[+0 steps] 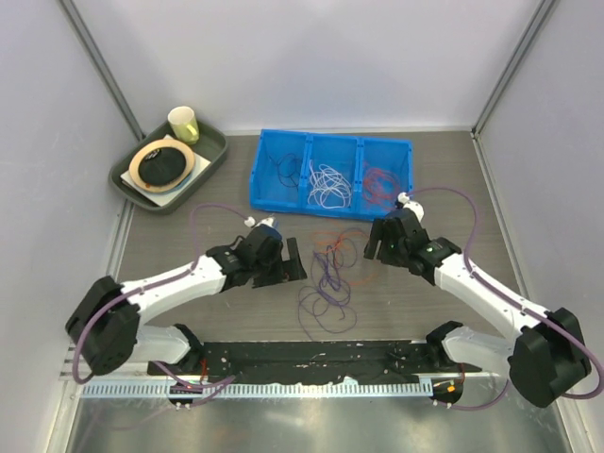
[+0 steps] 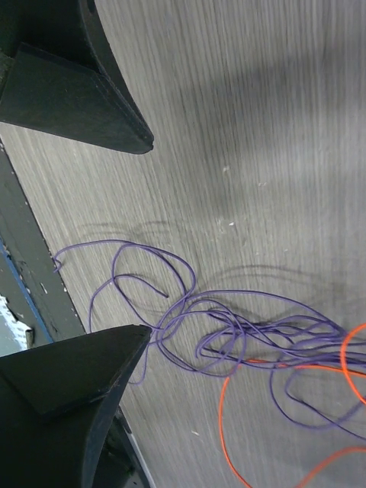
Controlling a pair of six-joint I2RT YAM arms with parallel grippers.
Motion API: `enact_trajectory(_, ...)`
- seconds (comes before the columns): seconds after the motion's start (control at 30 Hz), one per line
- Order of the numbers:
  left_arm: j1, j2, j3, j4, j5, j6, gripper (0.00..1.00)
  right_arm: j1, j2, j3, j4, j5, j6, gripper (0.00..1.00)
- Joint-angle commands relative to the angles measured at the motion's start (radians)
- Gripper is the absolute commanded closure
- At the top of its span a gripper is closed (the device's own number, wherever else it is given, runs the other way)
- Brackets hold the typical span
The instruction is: Untangle the cables
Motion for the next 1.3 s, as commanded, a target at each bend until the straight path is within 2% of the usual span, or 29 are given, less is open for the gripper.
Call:
enact_trajectory(0.0, -0.034, 0.104, 0.023, 0.135, 0.081, -0.020, 0.00, 0.007, 0.056, -0.042, 0.139, -0.040, 0.065, 0.28)
enact_trajectory(0.2, -0.086, 0.257, 0.076, 0.144, 0.099, -0.019, 0.09, 0.008, 0.124, -0.111, 0.253, -0.100, 0.122, 0.43)
enact_trajectory(0.33, -0.116, 0.340, 0.118, 0.146, 0.099, -0.026, 0.14, 0.008, 0.122, -0.157, 0.270, -0.100, 0.151, 0.47)
enact_trajectory(0.43, -0.132, 0.404, 0.168, 0.150, 0.096, -0.032, 0.19, 0.008, 0.095, -0.192, 0.294, -0.104, 0.171, 0.60)
enact_trajectory(0.47, -0.136, 0.432, 0.197, 0.149, 0.087, -0.034, 0.24, 0.008, 0.084, -0.203, 0.305, -0.107, 0.176, 0.67)
enact_trajectory(0.5, -0.142, 0.449, 0.211, 0.149, 0.081, -0.037, 0.30, 0.008, 0.063, -0.206, 0.308, -0.112, 0.173, 0.77)
enact_trajectory(0.53, -0.144, 0.464, 0.225, 0.147, 0.078, -0.037, 0.39, 0.008, 0.050, -0.207, 0.309, -0.126, 0.163, 0.83)
enact_trajectory(0.57, -0.142, 0.476, 0.256, 0.138, 0.072, -0.039, 0.63, 0.008, 0.038, -0.206, 0.302, -0.129, 0.150, 0.87)
enact_trajectory(0.63, -0.142, 0.512, 0.297, 0.068, 0.040, -0.034, 0.92, 0.008, -0.008, -0.198, 0.279, -0.129, 0.116, 0.97)
enact_trajectory(0.67, -0.142, 0.516, 0.331, 0.031, 0.027, -0.028, 1.00, 0.008, -0.030, -0.183, 0.245, -0.117, 0.104, 0.99)
enact_trajectory(0.8, -0.141, 0.449, 0.331, -0.077, -0.197, -0.043, 1.00, 0.008, -0.138, -0.109, 0.130, -0.040, 0.015, 0.99)
enact_trajectory(0.93, -0.120, 0.341, 0.270, -0.198, -0.354, -0.081, 1.00, 0.008, -0.238, -0.008, 0.008, 0.086, -0.039, 0.99)
enact_trajectory(1.1, 0.000, 0.162, 0.149, -0.290, -0.425, -0.111, 1.00, 0.007, -0.287, 0.171, -0.144, 0.254, -0.097, 0.99)
enact_trajectory(1.27, 0.149, -0.080, 0.012, -0.324, -0.453, -0.108, 1.00, 0.007, -0.347, 0.317, -0.234, 0.316, -0.157, 0.99)
